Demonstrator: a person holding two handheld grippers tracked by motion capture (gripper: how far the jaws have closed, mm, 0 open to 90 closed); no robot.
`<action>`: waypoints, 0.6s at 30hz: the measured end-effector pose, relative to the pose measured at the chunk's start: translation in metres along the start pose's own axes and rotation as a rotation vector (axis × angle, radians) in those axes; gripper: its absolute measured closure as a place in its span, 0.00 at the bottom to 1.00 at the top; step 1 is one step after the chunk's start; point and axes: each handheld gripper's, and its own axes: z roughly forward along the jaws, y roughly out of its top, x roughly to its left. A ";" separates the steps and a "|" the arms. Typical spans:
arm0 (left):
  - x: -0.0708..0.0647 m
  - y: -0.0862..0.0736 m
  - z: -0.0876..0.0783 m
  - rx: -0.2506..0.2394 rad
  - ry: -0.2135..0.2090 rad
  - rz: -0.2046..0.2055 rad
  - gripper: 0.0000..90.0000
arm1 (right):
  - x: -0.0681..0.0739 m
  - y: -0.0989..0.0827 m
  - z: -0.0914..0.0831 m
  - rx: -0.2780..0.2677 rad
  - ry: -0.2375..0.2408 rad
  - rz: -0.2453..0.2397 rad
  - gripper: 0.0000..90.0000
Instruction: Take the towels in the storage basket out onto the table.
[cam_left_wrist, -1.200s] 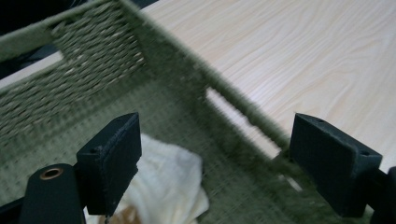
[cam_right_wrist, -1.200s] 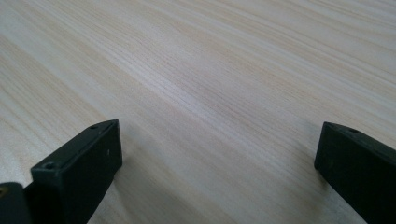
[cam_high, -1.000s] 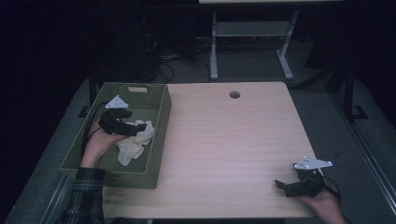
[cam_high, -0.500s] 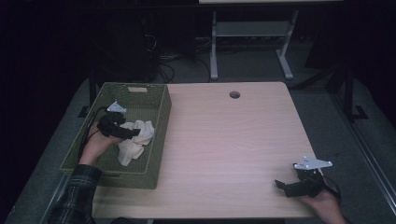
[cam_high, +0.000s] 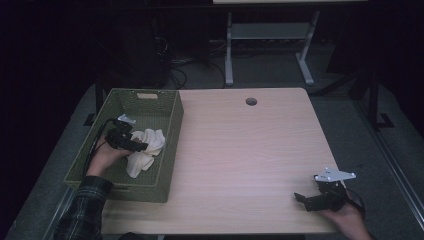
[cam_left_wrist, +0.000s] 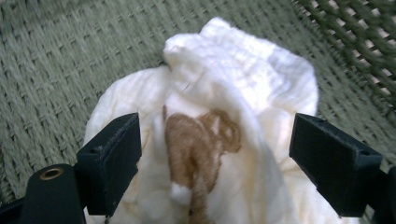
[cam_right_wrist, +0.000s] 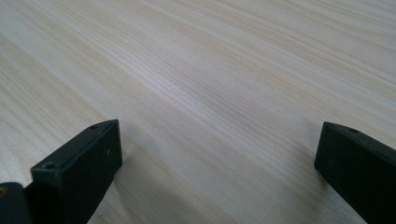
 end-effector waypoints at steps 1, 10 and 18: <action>0.001 -0.001 0.001 0.005 0.004 -0.004 0.18 | 0.000 0.000 0.000 0.000 0.000 0.000 0.00; 0.003 -0.004 0.010 0.066 -0.003 -0.029 0.18 | 0.000 0.000 0.000 0.000 0.000 0.000 0.00; 0.006 -0.006 0.014 0.130 -0.023 -0.055 0.27 | 0.000 0.000 0.000 0.000 0.000 0.000 0.00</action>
